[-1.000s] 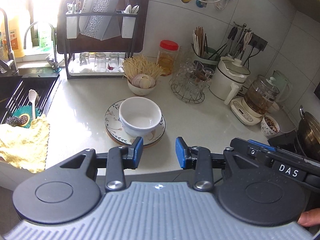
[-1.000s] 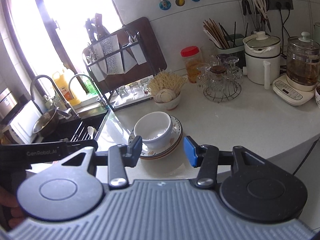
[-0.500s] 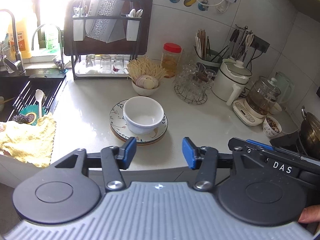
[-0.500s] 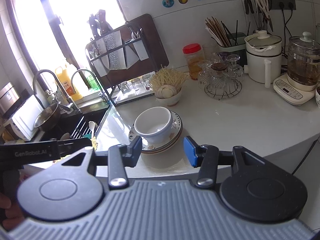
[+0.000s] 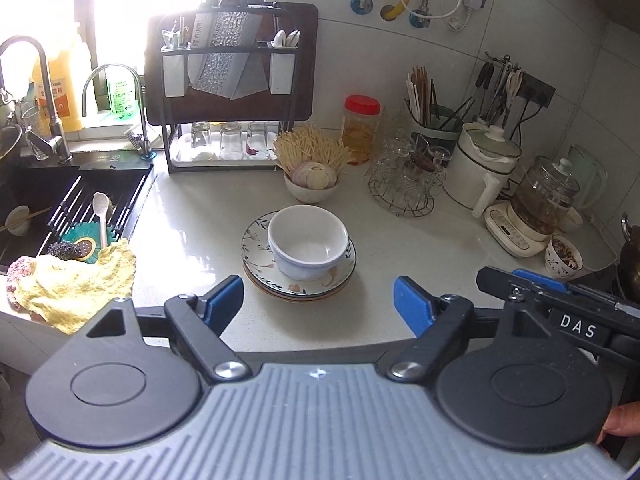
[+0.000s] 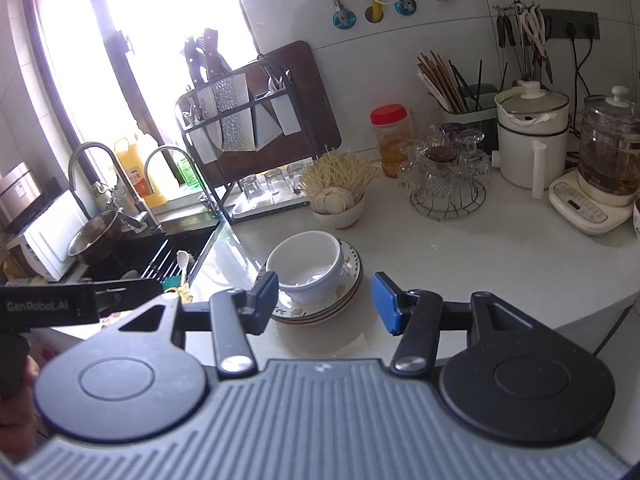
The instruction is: Organize plates and bowls
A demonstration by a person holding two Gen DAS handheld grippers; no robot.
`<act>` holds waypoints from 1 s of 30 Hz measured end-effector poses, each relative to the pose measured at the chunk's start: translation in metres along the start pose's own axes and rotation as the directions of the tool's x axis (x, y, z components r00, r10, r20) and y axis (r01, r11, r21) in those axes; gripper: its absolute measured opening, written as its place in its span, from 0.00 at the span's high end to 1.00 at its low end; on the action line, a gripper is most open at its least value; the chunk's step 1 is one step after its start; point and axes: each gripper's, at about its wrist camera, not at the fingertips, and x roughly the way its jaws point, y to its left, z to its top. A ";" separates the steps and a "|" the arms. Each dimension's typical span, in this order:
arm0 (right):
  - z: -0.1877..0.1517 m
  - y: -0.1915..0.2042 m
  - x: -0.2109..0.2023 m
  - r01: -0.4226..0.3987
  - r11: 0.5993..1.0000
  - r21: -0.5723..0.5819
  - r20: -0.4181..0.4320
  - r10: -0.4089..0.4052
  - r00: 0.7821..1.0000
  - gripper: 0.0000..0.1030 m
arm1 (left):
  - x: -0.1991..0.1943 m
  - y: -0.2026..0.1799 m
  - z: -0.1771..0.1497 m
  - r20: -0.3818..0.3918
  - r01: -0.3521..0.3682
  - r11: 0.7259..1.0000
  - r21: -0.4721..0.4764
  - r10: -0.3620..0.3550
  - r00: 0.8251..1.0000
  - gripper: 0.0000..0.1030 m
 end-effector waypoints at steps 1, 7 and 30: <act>0.001 0.000 0.000 0.004 1.000 -0.003 0.003 -0.004 1.000 0.47 | 0.002 -0.001 0.000 -0.004 0.001 1.000 0.000 -0.001 1.000 0.13; 0.004 -0.008 -0.003 0.022 1.000 0.006 0.028 -0.022 0.999 0.32 | 0.006 -0.004 0.004 -0.007 -0.034 0.999 0.010 0.034 0.999 0.07; 0.002 -0.013 -0.010 0.046 0.999 0.007 0.041 -0.046 0.998 0.31 | 0.007 -0.008 0.003 -0.025 -0.032 0.999 0.010 0.033 0.999 0.06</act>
